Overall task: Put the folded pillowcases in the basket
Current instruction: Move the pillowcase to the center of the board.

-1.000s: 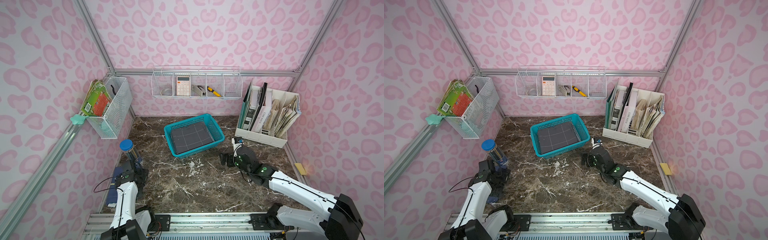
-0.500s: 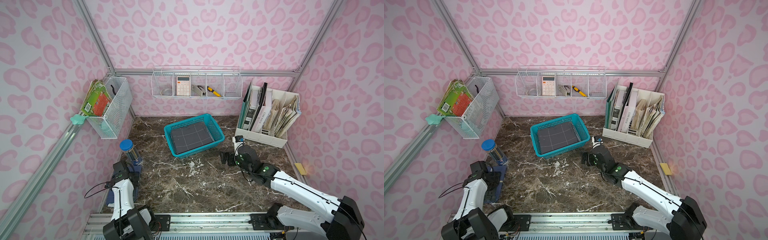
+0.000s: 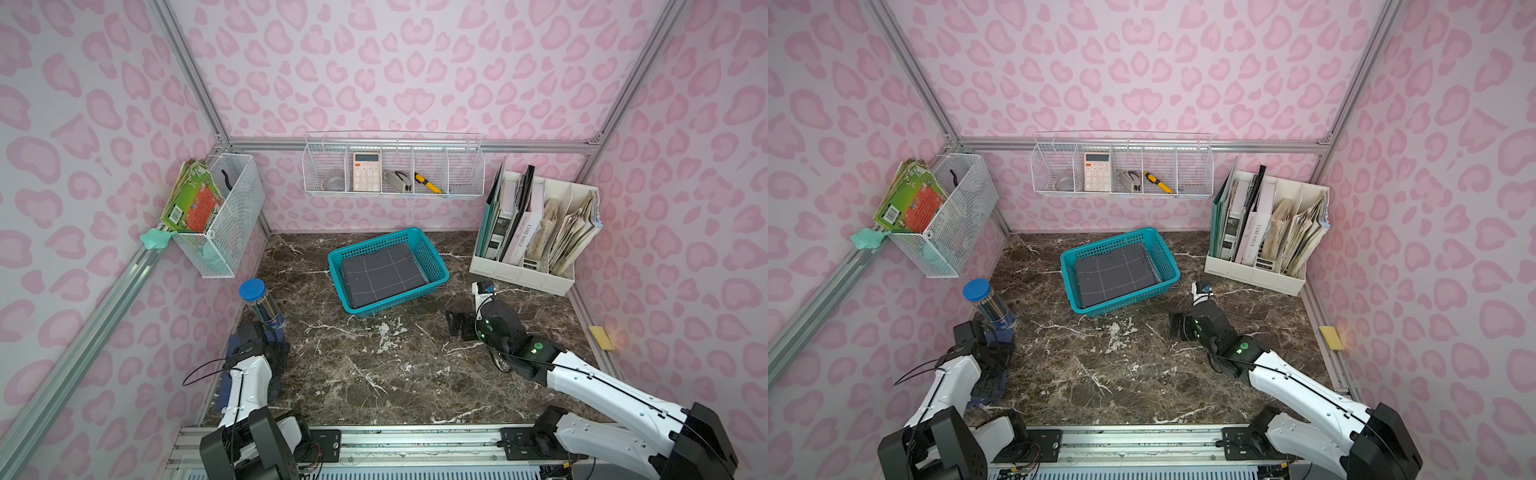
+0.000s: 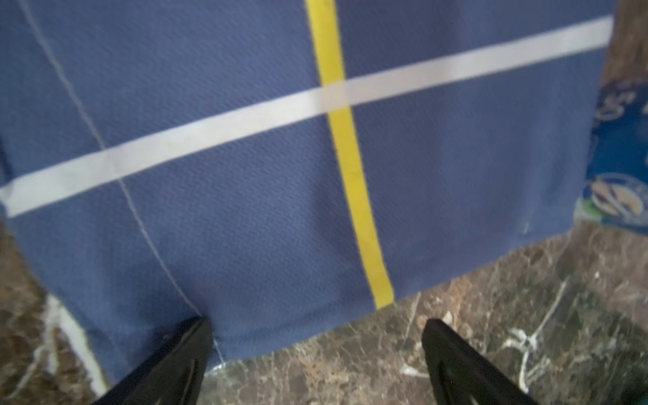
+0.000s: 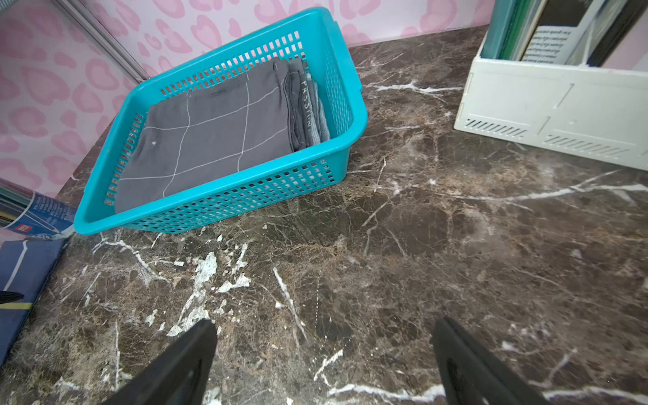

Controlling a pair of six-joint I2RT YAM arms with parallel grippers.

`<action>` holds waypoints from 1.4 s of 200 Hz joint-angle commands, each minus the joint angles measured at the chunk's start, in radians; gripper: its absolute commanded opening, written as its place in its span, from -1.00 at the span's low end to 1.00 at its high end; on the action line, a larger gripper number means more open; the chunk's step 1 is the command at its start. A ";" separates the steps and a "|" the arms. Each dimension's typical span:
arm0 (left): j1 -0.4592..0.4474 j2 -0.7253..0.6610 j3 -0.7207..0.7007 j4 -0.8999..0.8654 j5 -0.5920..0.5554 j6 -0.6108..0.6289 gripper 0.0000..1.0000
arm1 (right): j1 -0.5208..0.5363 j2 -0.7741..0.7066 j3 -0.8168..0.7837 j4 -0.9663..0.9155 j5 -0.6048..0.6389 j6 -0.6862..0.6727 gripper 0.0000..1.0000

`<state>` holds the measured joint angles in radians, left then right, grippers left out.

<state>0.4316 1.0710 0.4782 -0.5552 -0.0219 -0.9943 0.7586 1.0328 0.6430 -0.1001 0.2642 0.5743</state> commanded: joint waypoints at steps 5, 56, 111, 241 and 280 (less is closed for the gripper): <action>-0.107 -0.030 -0.040 -0.060 0.045 -0.069 0.97 | -0.010 -0.008 -0.007 0.044 0.014 -0.004 0.97; -0.381 -0.107 -0.116 0.031 -0.005 -0.124 0.94 | -0.041 -0.033 -0.031 0.039 0.000 -0.019 0.98; -0.678 -0.023 -0.035 -0.001 -0.129 -0.180 0.95 | -0.076 -0.056 -0.037 0.051 -0.019 -0.021 0.98; -0.399 0.050 0.103 -0.105 -0.125 0.006 0.97 | -0.081 -0.048 -0.047 0.078 -0.041 -0.013 0.97; -0.507 0.162 0.060 -0.001 -0.019 -0.070 0.98 | -0.089 -0.059 -0.070 0.081 -0.033 -0.016 0.98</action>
<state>-0.0013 1.1984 0.5739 -0.6357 -0.1337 -1.0149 0.6754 0.9825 0.5873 -0.0486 0.2230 0.5598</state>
